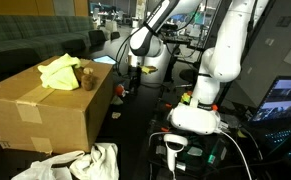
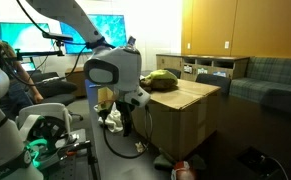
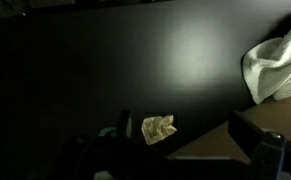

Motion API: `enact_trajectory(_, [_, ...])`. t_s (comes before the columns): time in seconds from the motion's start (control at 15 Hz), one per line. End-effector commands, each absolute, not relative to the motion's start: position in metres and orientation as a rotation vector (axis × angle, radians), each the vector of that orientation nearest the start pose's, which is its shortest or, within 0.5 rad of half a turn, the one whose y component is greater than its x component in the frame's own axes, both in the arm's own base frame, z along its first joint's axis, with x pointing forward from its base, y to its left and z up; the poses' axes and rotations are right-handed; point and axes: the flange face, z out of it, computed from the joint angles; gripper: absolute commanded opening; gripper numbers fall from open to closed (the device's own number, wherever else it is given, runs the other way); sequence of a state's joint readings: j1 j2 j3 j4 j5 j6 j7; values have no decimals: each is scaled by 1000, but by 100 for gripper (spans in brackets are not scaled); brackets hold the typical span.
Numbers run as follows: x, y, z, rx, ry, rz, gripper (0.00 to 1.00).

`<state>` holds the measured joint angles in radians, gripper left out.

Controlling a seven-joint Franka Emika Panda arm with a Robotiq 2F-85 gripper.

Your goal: Take all the object from the box and put them on the table and put the objects from the table to the top of the box

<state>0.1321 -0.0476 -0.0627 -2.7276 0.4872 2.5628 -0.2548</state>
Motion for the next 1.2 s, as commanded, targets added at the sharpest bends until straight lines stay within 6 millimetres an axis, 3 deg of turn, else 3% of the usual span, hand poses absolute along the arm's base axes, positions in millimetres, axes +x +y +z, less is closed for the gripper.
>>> enact_trajectory(0.0, [405, 33, 200, -2912, 191, 162, 100])
enact_trajectory(0.33, [416, 72, 173, -2856, 416, 139, 100])
enact_trajectory(0.6, [421, 106, 155, -2837, 476, 94, 100])
enact_trajectory(0.8, [422, 114, 137, -2876, 479, 60, 100])
enact_trajectory(1.13, [407, 106, 102, -2961, 505, 20, 100])
